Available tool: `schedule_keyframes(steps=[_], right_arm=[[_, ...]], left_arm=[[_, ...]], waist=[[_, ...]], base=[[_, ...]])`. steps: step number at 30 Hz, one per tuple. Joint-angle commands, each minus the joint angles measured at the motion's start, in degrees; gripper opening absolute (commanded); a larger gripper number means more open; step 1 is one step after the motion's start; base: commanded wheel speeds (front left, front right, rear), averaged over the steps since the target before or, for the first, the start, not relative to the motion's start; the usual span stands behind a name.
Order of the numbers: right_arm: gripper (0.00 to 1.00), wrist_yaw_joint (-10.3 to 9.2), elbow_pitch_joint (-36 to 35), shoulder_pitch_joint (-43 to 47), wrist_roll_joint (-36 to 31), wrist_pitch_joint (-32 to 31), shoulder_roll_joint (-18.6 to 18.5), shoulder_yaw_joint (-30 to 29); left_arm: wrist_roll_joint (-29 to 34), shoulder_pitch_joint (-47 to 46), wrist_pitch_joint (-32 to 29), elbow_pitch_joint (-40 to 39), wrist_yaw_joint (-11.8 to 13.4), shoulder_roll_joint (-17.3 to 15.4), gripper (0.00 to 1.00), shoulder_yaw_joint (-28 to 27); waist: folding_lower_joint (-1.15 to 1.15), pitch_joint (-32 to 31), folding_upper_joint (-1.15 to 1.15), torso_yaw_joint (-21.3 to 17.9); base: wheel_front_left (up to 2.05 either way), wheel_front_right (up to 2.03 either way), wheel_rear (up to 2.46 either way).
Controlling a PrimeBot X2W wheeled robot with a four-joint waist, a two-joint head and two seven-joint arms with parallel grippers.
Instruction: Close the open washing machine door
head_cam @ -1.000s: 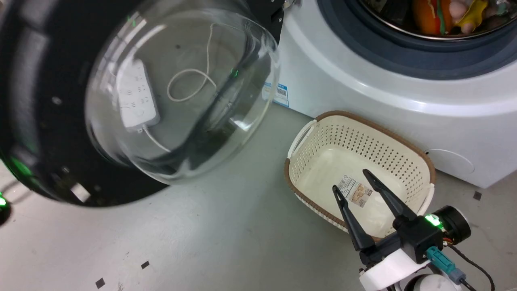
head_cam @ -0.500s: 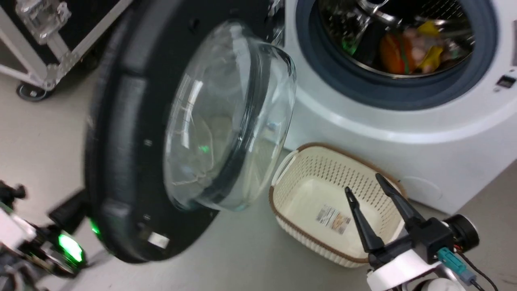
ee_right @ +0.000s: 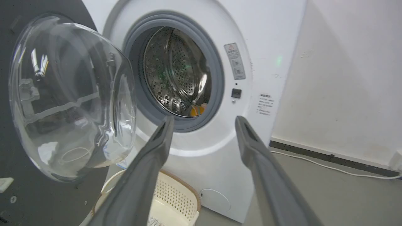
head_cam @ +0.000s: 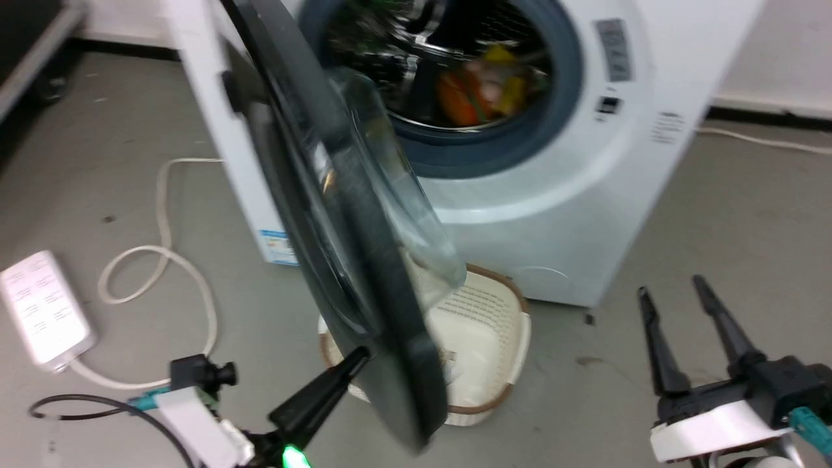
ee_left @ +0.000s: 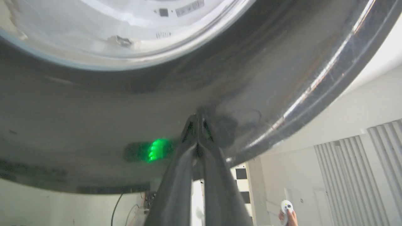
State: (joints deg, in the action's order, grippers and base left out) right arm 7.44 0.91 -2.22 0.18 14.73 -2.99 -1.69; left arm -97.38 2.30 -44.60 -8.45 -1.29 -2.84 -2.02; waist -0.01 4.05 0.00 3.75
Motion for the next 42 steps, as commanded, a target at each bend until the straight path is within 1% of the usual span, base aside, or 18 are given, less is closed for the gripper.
schedule_keyframes(steps=[1, 6, 10, 15, 19, 22, 25, 27, 28, 29, 33, 36, 37, 38, 40, 42], right_arm=[[1.0, 0.05, -0.55, 0.44, 0.32, 0.07, 0.11, -0.46], [1.0, 0.05, -1.34, 0.14, 0.58, -0.08, 0.11, -0.68], [1.0, 0.05, -1.47, 0.0, 1.03, -0.04, 0.11, -0.61], [1.0, 0.05, -1.58, -0.48, 2.52, 0.12, 0.11, -0.6], [1.0, 0.05, -1.03, -1.19, 3.72, 0.21, 0.11, 0.27], [1.0, 0.05, -1.13, -1.91, 4.52, 0.24, 0.11, 1.15], [1.0, 0.05, -1.32, -2.41, 5.07, 0.25, 0.11, 1.94], [1.0, 0.05, -1.36, -2.66, 5.3, 0.26, 0.11, 2.55], [1.0, 0.05, -2.09, -2.99, 5.78, 0.26, 0.11, 3.04], [1.0, 0.05, -2.54, -3.04, 6.06, 0.26, 0.11, 3.07], [1.0, 0.05, -3.69, -2.93, 5.86, 0.26, 0.11, 3.16], [1.0, 0.05, -4.14, -2.42, 5.29, 0.26, 0.11, 2.52], [1.0, 0.05, -4.14, -2.2, 5.08, 0.26, 0.11, 2.41], [1.0, 0.05, -4.11, -1.99, 4.87, 0.27, 0.11, 2.49], [1.0, 0.05, -4.08, -1.49, 4.38, 0.27, 0.11, 2.27], [1.0, 0.05, -4.09, -1.02, 4.14, 0.27, 0.11, 1.86]], left_arm=[[-0.5, -0.04, 1.1, -0.24, -0.54, -0.05, 0.0, 0.9], [-0.62, -3.48, 8.5, 1.13, -2.41, -0.05, 0.0, 6.86], [-0.54, -8.69, 15.98, 4.05, -3.37, -0.04, 0.0, 9.81], [-0.64, -17.77, 24.5, 9.17, -3.11, -0.04, 0.0, 12.46], [-2.28, -26.53, 30.11, 15.19, -2.63, -0.04, 0.0, 14.34], [-3.38, -33.36, 34.71, 20.71, -2.76, -0.04, 0.0, 15.19], [-4.23, -39.33, 38.63, 26.33, -3.37, -0.04, 0.0, 15.93], [-4.74, -42.1, 40.08, 29.44, -4.13, -0.04, 0.0, 16.46], [-4.98, -44.15, 40.68, 32.79, -5.19, -0.04, 0.0, 17.38], [-4.82, -44.28, 40.62, 33.52, -5.47, -0.04, 0.0, 17.71], [-3.37, -41.85, 39.56, 33.44, -6.08, -0.43, 0.0, 18.58], [-0.01, -37.42, 39.1, 29.33, -6.16, -2.03, 0.0, 20.02], [2.08, -35.46, 39.44, 27.57, -6.17, -2.99, 0.56, 20.92], [4.19, -33.34, 40.17, 25.82, -6.17, -4.04, 1.0, 21.68], [9.31, -29.34, 42.37, 21.94, -6.18, -6.56, 1.0, 23.49], [15.28, -25.67, 46.12, 18.4, -6.18, -9.57, 1.0, 25.12]], waist=[[0.01, 1.62, 0.0, -4.01], [0.01, 4.75, 0.0, -9.67], [0.01, 7.83, 0.0, -14.17], [0.01, 12.08, 0.0, -18.84], [0.01, 14.66, 0.0, -21.37], [0.01, 15.94, 0.0, -22.69], [0.01, 16.64, 0.0, -23.44], [0.01, 16.74, 0.0, -23.56], [0.01, 16.4, 0.0, -22.76], [0.01, 16.15, 0.0, -22.25], [0.01, 14.23, 0.0, -19.59], [0.01, 11.97, 0.0, -16.53], [0.01, 11.09, 0.0, -15.49], [0.01, 10.34, 0.0, -14.63], [0.01, 8.77, 0.0, -12.47], [0.01, 7.35, 0.0, -10.25]], base=[[0.0, 0.0, 0.0], [0.0, 0.0, 0.0], [0.0, 0.0, 0.0], [0.0, 0.0, 0.0], [0.0, 0.0, 0.0], [0.0, 0.0, 0.0], [0.0, 0.0, 0.0], [0.0, 0.0, 0.0], [0.0, 0.0, 0.0], [0.0, 0.0, 0.0], [0.0, 0.0, 0.0], [0.0, 0.0, 0.0], [0.0, 0.0, 0.0], [0.0, 0.0, 0.0], [0.0, 0.0, 0.0], [0.0, 0.0, 0.0]])
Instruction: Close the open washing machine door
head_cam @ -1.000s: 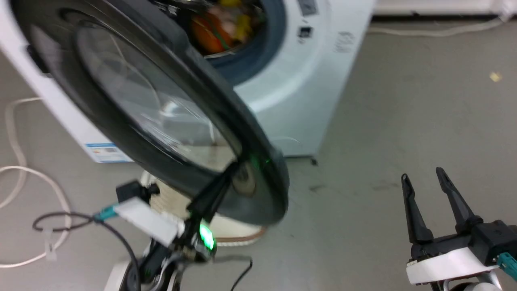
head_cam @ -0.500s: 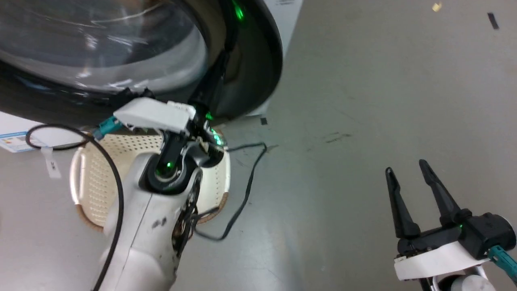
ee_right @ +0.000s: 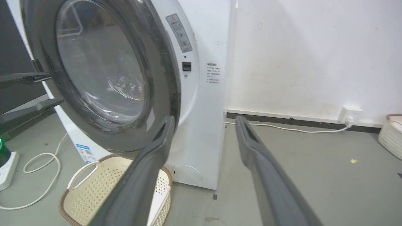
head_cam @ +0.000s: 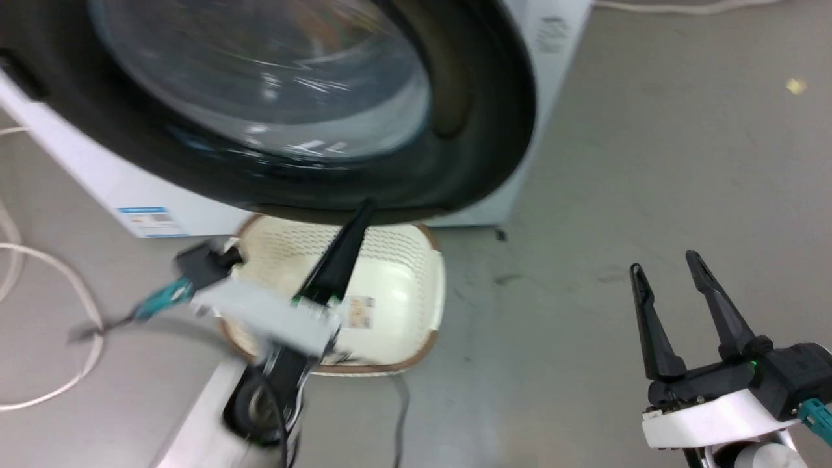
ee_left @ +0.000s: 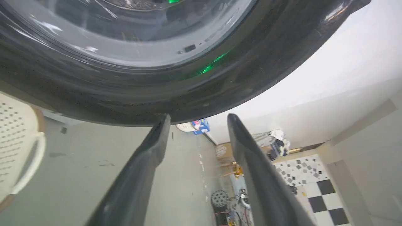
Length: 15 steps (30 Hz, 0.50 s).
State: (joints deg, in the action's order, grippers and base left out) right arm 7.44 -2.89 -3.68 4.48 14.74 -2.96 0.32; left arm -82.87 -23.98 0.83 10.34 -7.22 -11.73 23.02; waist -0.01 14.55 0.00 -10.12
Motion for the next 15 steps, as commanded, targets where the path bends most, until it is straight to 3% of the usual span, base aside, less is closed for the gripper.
schedule_keyframes(steps=[1, 5, 8, 11, 15], right_arm=[[1.0, 0.05, -0.25, 0.63, -0.26, 0.26, 0.08, -0.2], [1.0, 0.05, -0.03, 1.47, -0.83, 0.26, 0.08, -0.24], [1.0, 0.05, 0.22, 1.98, -1.12, 0.26, 0.08, -0.11], [1.0, 0.05, 0.57, 2.38, -1.39, 0.26, 0.08, -0.07], [1.0, 0.05, 1.87, 2.91, -2.29, 0.26, 0.08, 0.41]], left_arm=[[3.93, 2.27, 3.09, -1.71, -0.25, -2.34, 1.0, 0.63], [20.0, 6.98, 11.96, -3.31, 0.03, -9.48, 1.0, 3.09], [33.16, 9.06, 13.94, -3.79, 3.61, -12.24, 1.0, 2.27], [43.65, 11.88, 14.12, -7.8, 7.34, -10.91, 1.0, -1.99], [55.34, 17.45, 14.15, -11.86, 9.94, -8.93, 1.0, -5.19]], waist=[[0.01, -3.75, 0.0, 4.53], [0.01, -5.74, 0.0, 7.96], [0.01, -6.76, 0.0, 9.84], [0.01, -7.52, 0.0, 11.38], [0.01, -8.22, 0.0, 12.35]], base=[[0.0, 0.0, 0.0], [0.0, 0.0, 0.0], [0.0, 0.0, 0.0], [0.0, 0.0, 0.0], [0.0, 0.0, 0.0]])
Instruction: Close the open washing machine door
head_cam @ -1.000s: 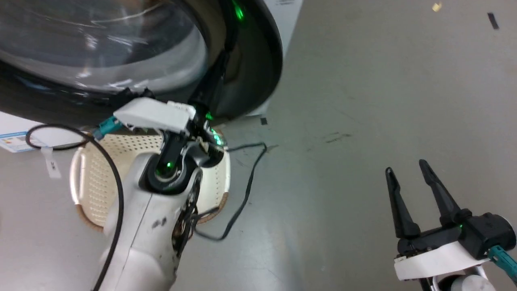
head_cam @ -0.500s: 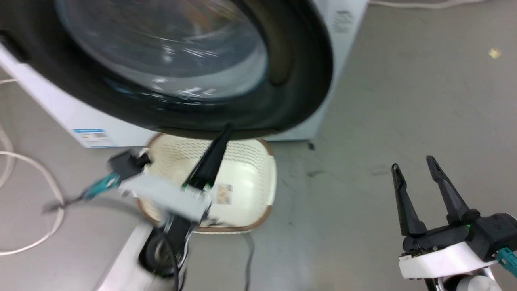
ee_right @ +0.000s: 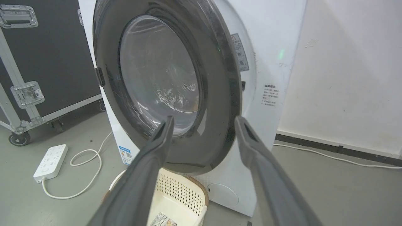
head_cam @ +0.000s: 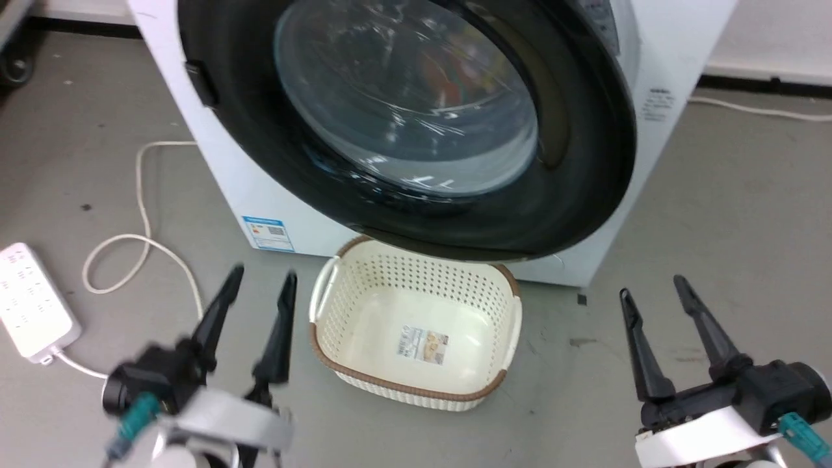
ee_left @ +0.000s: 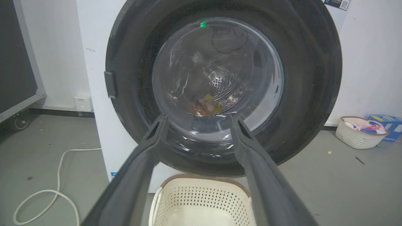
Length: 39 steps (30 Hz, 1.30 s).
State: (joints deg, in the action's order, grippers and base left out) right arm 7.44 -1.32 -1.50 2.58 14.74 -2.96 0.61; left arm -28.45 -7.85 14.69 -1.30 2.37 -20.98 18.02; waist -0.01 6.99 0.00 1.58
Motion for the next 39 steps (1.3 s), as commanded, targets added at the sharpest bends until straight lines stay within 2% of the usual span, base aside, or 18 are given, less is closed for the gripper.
schedule_keyframes(steps=[1, 7, 8, 9, 10, 14, 15, 16, 25, 33, 39], right_arm=[[1.0, 0.05, 0.71, 0.79, -0.51, 0.26, 0.08, 0.28], [1.0, 0.05, 2.25, 0.56, -0.61, 0.26, 0.08, 1.14], [0.65, 0.05, 2.53, 0.45, -0.76, 0.26, 0.08, 1.41], [0.65, 0.05, 2.53, 0.45, -0.76, 0.26, 0.08, 1.41], [0.0, 0.05, 2.55, -0.36, -1.61, 0.26, 0.08, 1.98], [0.0, 0.05, 2.95, -2.35, -2.97, 0.22, -0.7, 3.94], [0.0, 0.05, 3.13, -4.62, -3.05, -0.28, -2.22, 5.42], [0.0, 0.05, 3.13, -4.62, -3.05, -0.28, -2.22, 5.42], [0.0, 0.05, 6.7, -21.2, 3.57, -5.36, -14.2, 12.18], [0.0, 0.05, 14.52, -35.79, 10.18, -8.72, -21.65, 11.53], [0.0, 0.05, 20.01, -43.18, 11.86, -10.44, -23.5, 8.07]], left_arm=[[3.03, 2.57, 0.29, -0.62, 0.8, 0.65, 1.0, -0.7], [10.89, 7.06, 0.29, -1.96, 1.43, 3.35, 1.0, -3.2], [11.64, 7.29, 0.29, -1.99, 1.29, 3.94, 1.0, -3.51], [11.64, 7.29, 0.29, -1.99, 1.29, 3.94, 1.0, -3.51], [12.5, 7.27, 0.3, -1.92, 0.94, 5.33, 1.0, -4.5], [13.25, 6.77, 0.3, -1.79, -0.1, 7.14, 1.0, -6.09], [13.78, 6.19, 0.3, -1.69, -1.14, 7.98, 1.0, -6.96], [13.78, 6.19, 0.3, -1.69, -1.14, 7.98, 1.0, -6.96], [16.21, 3.23, 0.3, -0.94, -5.37, 11.59, 1.0, -9.23], [17.97, -0.25, 0.3, -0.58, -7.51, 14.73, 1.0, -10.21], [18.32, -1.94, 0.3, -0.76, -8.44, 16.4, 1.0, -10.64]], waist=[[0.01, -0.75, 0.0, 0.71], [0.01, 0.02, 0.0, 0.93], [0.01, 0.38, 0.0, 1.05], [0.01, 0.38, 0.0, 1.05], [0.01, 1.31, 0.0, 1.39], [0.01, 2.98, 0.0, 2.11], [0.01, 4.41, 0.0, 2.73], [0.01, 4.41, 0.0, 2.73], [0.01, 11.46, 0.0, 5.99], [0.01, 15.69, 0.0, 9.47], [0.01, 17.11, 0.0, 11.48]], base=[[0.0, 0.0, 0.0], [0.0, 0.0, 0.0], [0.0, 0.0, 0.0], [0.0, 0.0, 0.0], [0.0, 0.0, 0.0], [0.0, 0.0, 0.0], [0.0, 0.0, 0.0], [0.0, 0.0, 0.0], [0.0, 0.0, 0.0], [0.0, 0.0, 0.0], [0.0, 0.0, 0.0]])
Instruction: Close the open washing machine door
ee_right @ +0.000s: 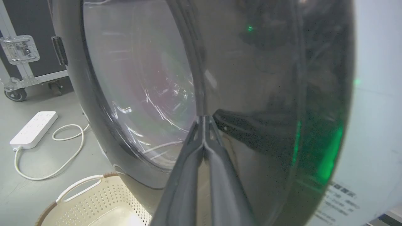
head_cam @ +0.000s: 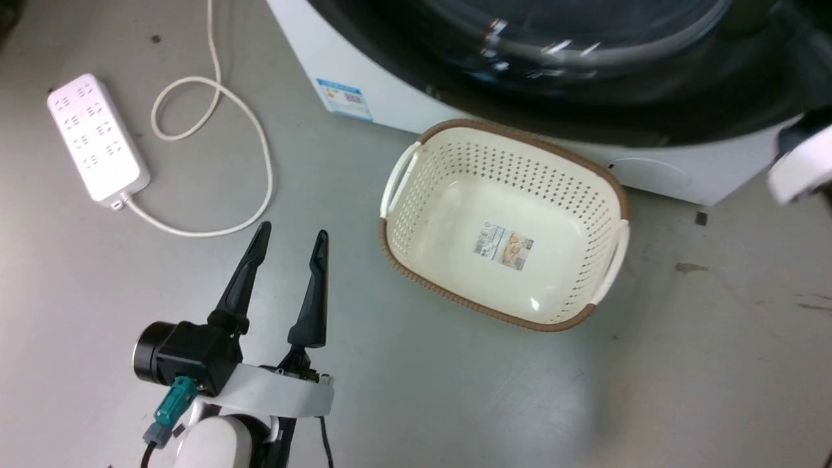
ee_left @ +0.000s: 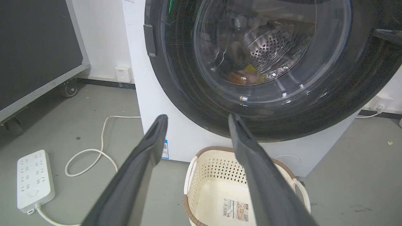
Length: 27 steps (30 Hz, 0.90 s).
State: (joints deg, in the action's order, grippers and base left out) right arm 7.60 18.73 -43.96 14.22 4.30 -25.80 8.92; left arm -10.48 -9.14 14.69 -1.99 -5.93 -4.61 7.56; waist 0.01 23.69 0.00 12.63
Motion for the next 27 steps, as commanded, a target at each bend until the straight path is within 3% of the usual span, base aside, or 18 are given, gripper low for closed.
schedule_keyframes(steps=[1, 8, 15, 16, 17, 27], right_arm=[[0.0, -0.11, 0.82, -1.83, 0.16, -0.14, -0.72, -0.99], [0.0, -0.11, 5.58, -5.97, -1.91, -0.62, 0.37, -5.44], [0.0, -0.11, 8.23, -3.19, -2.6, 2.25, 3.32, -6.27], [0.07, -0.11, 8.48, -2.5, -2.36, 3.1, 4.09, -6.88], [1.0, -0.11, 8.7, -1.62, -2.02, 3.95, 5.08, -7.13], [1.0, -0.11, 2.17, 13.18, -3.54, 9.46, 11.34, -6.7]], left_arm=[[0.34, -0.75, 0.3, -0.14, -0.25, 0.25, 1.0, -0.26], [0.53, -0.57, 0.3, -0.34, -0.73, 1.19, 1.0, -1.05], [1.66, 0.04, 0.3, 0.14, -1.0, 1.46, 1.0, -1.99], [2.23, 0.22, 0.3, 0.27, -1.03, 1.46, 1.0, -2.04], [2.81, 0.49, 0.3, 0.55, -1.04, 1.45, 1.0, -2.22], [3.25, 4.61, 0.3, 3.3, -0.23, 1.5, 1.0, -6.15]], waist=[[-0.01, 0.53, 0.0, 0.65], [-0.01, 0.64, 0.0, 1.5], [-0.01, -2.56, 0.0, 0.06], [-0.01, -3.39, 0.0, -0.37], [-0.01, -4.48, 0.0, -0.94], [-0.01, -14.61, 0.0, -7.43]], base=[[0.0, 0.0, 0.0], [0.0, 0.0, 0.0], [0.0, 0.0, 0.0], [0.0, 0.0, 0.0], [0.0, 0.0, 0.0], [0.0, 0.0, 0.0]])
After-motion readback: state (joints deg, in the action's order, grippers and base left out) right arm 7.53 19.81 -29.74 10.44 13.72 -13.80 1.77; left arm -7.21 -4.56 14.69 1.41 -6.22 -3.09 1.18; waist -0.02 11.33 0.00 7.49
